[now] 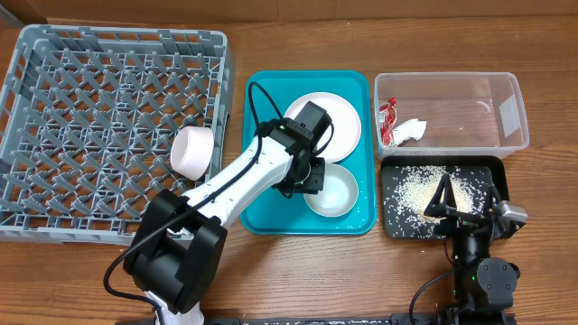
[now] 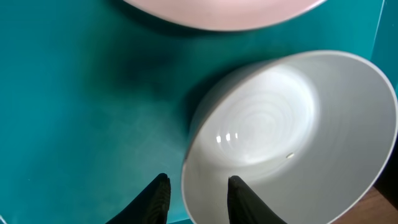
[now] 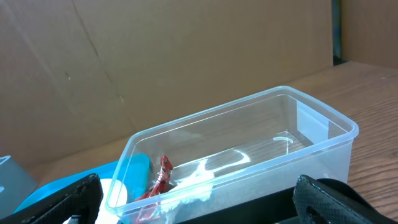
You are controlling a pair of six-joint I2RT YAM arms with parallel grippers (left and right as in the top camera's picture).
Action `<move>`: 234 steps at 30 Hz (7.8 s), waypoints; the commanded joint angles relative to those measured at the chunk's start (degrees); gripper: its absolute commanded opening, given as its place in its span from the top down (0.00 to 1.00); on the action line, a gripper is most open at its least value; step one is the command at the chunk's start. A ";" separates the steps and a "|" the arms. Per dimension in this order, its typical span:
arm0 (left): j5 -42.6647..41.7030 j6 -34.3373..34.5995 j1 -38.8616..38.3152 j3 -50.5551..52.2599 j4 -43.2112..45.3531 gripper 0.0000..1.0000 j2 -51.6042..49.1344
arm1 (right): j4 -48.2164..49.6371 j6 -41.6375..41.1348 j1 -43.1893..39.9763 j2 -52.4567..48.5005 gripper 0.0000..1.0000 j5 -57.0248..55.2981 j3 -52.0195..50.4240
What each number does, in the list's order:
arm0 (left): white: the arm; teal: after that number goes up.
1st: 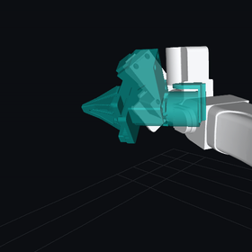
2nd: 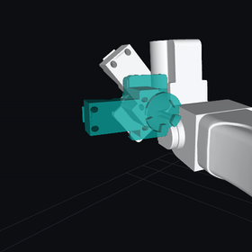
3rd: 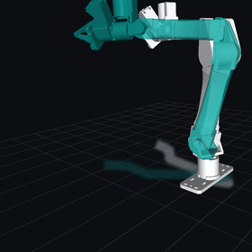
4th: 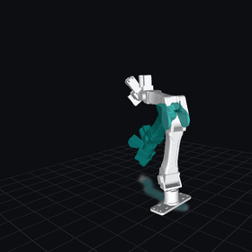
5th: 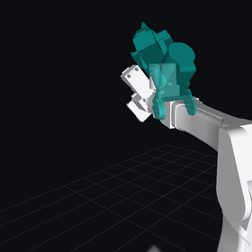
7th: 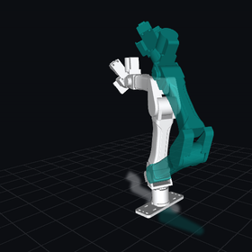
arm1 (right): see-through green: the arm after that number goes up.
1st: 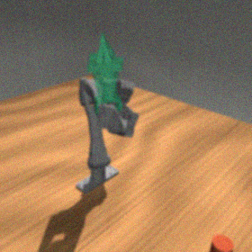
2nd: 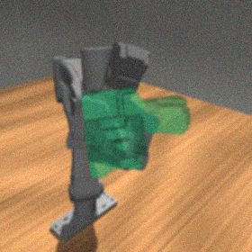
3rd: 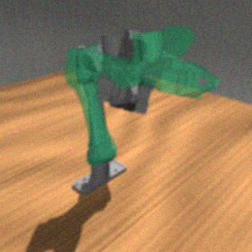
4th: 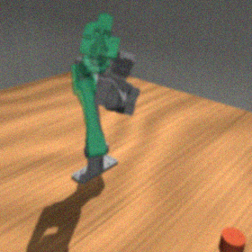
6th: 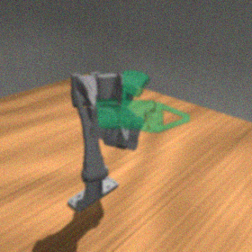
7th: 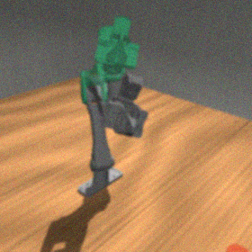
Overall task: Sort waste into correct bins and load items into the dishwasher
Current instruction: 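Grasp the grey bowl rim with left gripper and lift it, then carry the grey bowl into the dish rack and lower it, then move the left gripper back to the white plate on the teal tray, then grasp the white plate edge with left gripper and tilt it up, then carry the white plate into the dish rack and stand it upright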
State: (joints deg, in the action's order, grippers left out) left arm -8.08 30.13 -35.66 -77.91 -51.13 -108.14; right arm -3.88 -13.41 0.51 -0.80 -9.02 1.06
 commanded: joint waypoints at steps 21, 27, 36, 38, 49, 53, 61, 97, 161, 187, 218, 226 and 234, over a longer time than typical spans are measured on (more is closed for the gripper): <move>2.16 3.32 -0.37 1.49 0.24 0.85 -3.10 | 0.35 0.35 0.28 0.50 0.00 -0.39 -0.61; 2.82 3.30 -0.07 -0.28 -1.49 0.96 -2.62 | 0.35 0.35 0.28 0.50 0.00 -0.39 -0.61; 28.20 3.26 1.90 -22.64 -25.97 0.96 6.82 | 0.35 0.35 0.28 0.50 0.00 -0.39 -0.61; 37.83 3.26 1.90 -27.50 -32.33 0.96 8.85 | 0.35 0.35 0.28 0.50 0.00 -0.39 -0.61; 68.54 5.16 4.72 -30.47 -45.68 0.96 13.38 | 0.35 0.35 0.28 0.50 0.00 -0.39 -0.61; 70.58 5.75 7.78 -28.00 -45.70 0.96 13.11 | 0.35 0.35 0.28 0.50 0.00 -0.39 -0.61; 74.73 6.14 17.07 -20.13 -45.70 0.96 13.57 | 0.37 0.35 0.28 0.50 0.00 -0.39 -0.61; 83.30 5.31 25.55 5.11 -8.96 0.96 3.41 | 0.35 0.35 0.28 0.50 0.00 -0.39 -0.61; 8.22 5.77 7.48 -15.96 -4.07 0.35 -13.29 | 0.35 0.35 0.28 0.50 0.00 -0.42 -0.61; 34.07 3.32 8.11 -28.02 -27.78 0.96 4.59 | 0.35 0.35 0.28 0.50 0.00 -0.42 -0.61; 79.54 14.21 30.49 -24.41 -44.94 0.96 19.30 | 0.35 0.35 0.28 0.50 0.00 -0.39 -0.61; 83.14 -1.22 32.50 -14.99 -30.53 0.96 17.46 | 0.35 0.35 0.28 0.50 0.00 -0.39 -0.61; 82.93 -19.98 32.74 -4.59 -7.54 0.96 16.68 | 0.35 0.35 0.28 0.50 0.00 -0.39 -0.61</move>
State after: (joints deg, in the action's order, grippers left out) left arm 73.03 18.70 -3.01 -84.55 -61.39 -91.59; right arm -3.90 -13.45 0.51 -0.80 -9.02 1.06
